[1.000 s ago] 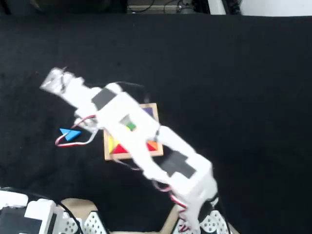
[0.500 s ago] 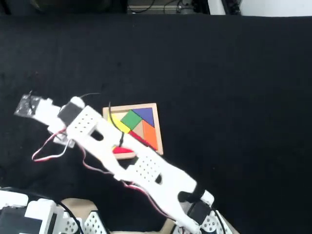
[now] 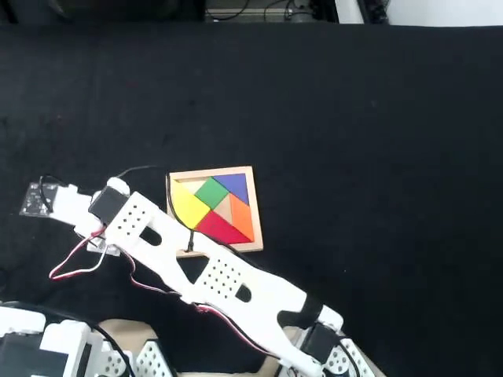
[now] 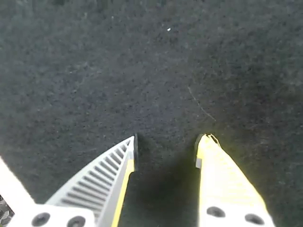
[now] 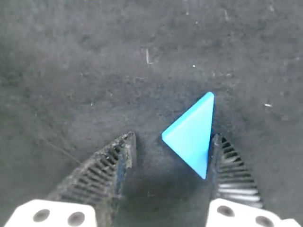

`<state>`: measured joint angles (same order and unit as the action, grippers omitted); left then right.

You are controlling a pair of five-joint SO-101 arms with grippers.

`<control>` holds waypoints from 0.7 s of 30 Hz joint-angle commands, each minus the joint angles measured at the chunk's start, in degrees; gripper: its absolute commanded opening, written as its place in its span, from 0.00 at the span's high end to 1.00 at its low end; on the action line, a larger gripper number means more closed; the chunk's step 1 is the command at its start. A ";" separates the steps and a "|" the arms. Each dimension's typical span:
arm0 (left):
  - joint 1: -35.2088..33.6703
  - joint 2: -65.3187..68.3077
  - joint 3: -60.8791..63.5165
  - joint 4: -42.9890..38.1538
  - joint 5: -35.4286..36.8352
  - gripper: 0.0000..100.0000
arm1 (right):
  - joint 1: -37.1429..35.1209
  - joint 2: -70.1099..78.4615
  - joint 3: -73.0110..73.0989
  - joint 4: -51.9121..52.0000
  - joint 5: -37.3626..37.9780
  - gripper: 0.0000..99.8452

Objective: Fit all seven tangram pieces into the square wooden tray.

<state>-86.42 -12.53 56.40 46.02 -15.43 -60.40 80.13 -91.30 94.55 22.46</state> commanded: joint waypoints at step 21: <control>-0.31 1.85 2.33 -0.18 -0.79 0.79 | 1.85 -0.84 -0.92 0.26 13.89 0.84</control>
<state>-86.42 -12.53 56.48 45.93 -15.43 -59.69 80.13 -91.30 93.14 33.01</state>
